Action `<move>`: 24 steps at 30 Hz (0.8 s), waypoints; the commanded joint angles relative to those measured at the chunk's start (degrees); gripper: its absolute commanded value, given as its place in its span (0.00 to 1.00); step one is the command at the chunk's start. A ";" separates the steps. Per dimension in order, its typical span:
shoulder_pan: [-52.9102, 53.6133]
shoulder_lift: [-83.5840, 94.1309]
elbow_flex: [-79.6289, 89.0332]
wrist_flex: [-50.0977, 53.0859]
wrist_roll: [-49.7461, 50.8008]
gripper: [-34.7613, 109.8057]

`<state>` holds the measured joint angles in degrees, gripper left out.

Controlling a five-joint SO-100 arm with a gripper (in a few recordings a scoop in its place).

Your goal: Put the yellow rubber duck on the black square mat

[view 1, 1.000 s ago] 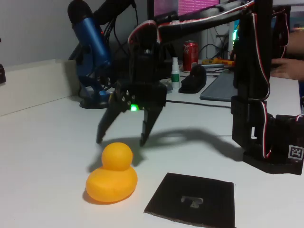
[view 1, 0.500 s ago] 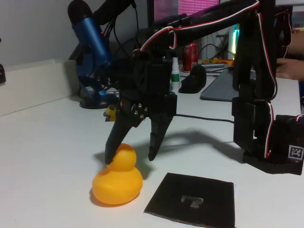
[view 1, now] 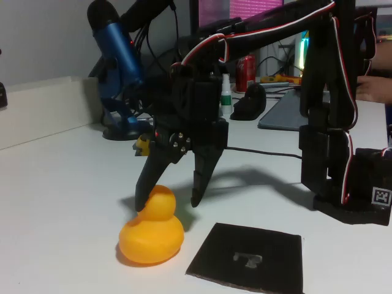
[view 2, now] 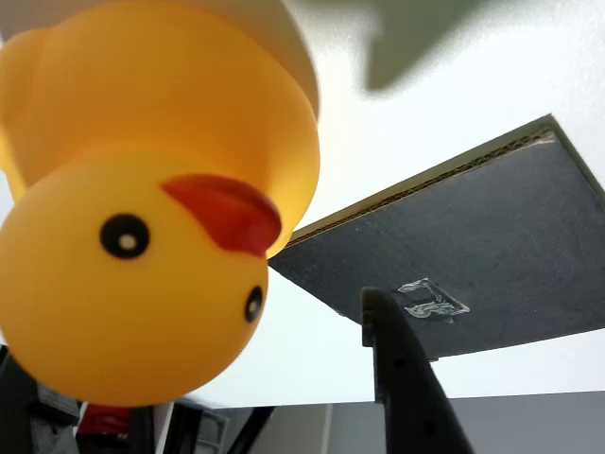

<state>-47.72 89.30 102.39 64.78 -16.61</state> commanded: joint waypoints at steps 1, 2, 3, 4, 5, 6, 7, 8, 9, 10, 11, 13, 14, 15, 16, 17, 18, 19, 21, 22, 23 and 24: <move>-1.76 2.02 -0.44 0.44 -0.53 0.49; -1.76 2.02 -0.35 0.44 -0.53 0.49; -1.76 2.20 -0.35 0.44 -0.53 0.48; -1.76 2.20 -0.35 0.44 -0.53 0.47; -1.76 2.20 -0.35 0.44 -0.53 0.45; -1.76 2.20 -0.35 0.44 -0.53 0.43; -1.76 2.20 -0.35 0.44 -0.53 0.40; -1.76 2.20 -0.35 0.44 -0.53 0.38; -1.76 2.20 -0.35 0.44 -0.53 0.37; -1.76 2.20 -0.35 0.44 -0.53 0.35; -1.76 2.20 -0.35 0.44 -0.53 0.34; -1.67 2.29 -0.35 0.44 -0.53 0.32; -1.67 2.29 -0.35 0.44 -0.53 0.32; -1.67 2.29 -0.35 0.44 -0.53 0.31; -1.67 2.29 -0.35 0.44 -0.53 0.31; -1.67 2.29 -0.44 0.44 -0.44 0.31; -1.58 2.29 -0.44 0.44 -0.44 0.31; -1.58 2.29 -0.44 0.44 -0.44 0.31; -1.58 2.29 -0.62 0.44 -0.44 0.31; -1.58 2.29 -0.70 0.35 -0.44 0.31; -1.58 2.29 -0.62 0.35 -0.44 0.31; -1.58 2.29 -0.53 0.35 -0.44 0.31</move>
<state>-47.81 89.30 102.66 64.78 -16.61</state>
